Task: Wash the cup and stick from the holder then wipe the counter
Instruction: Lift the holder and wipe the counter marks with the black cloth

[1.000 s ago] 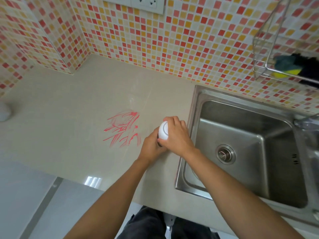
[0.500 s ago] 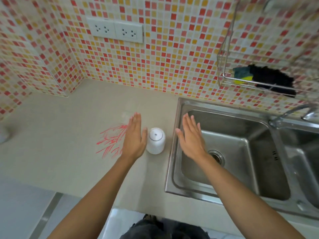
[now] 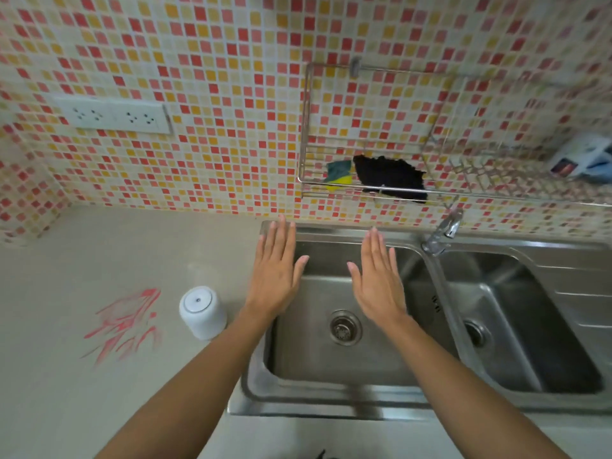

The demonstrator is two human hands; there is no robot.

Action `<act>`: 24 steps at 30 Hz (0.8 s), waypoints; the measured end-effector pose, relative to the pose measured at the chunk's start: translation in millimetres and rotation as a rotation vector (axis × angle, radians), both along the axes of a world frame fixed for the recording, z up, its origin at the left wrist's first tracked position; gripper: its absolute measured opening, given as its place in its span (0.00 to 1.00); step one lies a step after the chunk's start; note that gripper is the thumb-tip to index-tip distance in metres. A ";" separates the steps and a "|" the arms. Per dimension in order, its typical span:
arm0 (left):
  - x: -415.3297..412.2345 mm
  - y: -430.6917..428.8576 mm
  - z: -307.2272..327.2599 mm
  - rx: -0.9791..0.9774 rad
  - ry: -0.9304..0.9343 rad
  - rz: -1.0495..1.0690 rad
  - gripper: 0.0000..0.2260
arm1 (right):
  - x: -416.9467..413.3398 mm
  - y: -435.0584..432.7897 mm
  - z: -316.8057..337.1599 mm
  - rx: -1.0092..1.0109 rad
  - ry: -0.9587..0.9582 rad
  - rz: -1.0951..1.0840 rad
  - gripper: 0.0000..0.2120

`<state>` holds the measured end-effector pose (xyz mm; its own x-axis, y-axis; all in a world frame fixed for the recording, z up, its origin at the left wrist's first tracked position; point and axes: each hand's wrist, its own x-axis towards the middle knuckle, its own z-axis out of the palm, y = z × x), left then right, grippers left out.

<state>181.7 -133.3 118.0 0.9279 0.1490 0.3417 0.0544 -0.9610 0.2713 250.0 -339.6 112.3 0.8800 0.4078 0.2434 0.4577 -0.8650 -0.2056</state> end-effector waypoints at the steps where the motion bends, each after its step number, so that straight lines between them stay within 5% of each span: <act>1: 12.2 -8.9 11.6 0.021 -0.027 -0.005 0.30 | 7.5 -8.8 13.5 0.019 -0.058 0.003 0.30; 9: 107.1 -59.0 91.6 0.160 -0.121 -0.021 0.30 | 97.0 -26.9 109.2 0.140 -0.253 0.027 0.30; 14: 146.3 -59.5 107.9 0.150 0.008 0.040 0.31 | 155.7 -14.4 130.0 0.050 -0.051 -0.033 0.38; 20: 155.3 -51.6 100.4 0.217 0.012 0.142 0.36 | 198.3 3.8 133.5 0.015 0.461 -0.003 0.58; 24: 158.7 -50.3 98.5 0.189 0.013 0.166 0.37 | 205.1 4.5 138.2 -0.148 0.454 0.113 0.38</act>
<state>340.4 -183.6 216.5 0.9004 0.2344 0.3666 0.2181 -0.9721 0.0859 455.2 -335.2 250.5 0.8321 0.5083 -0.2221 0.4431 -0.8500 -0.2849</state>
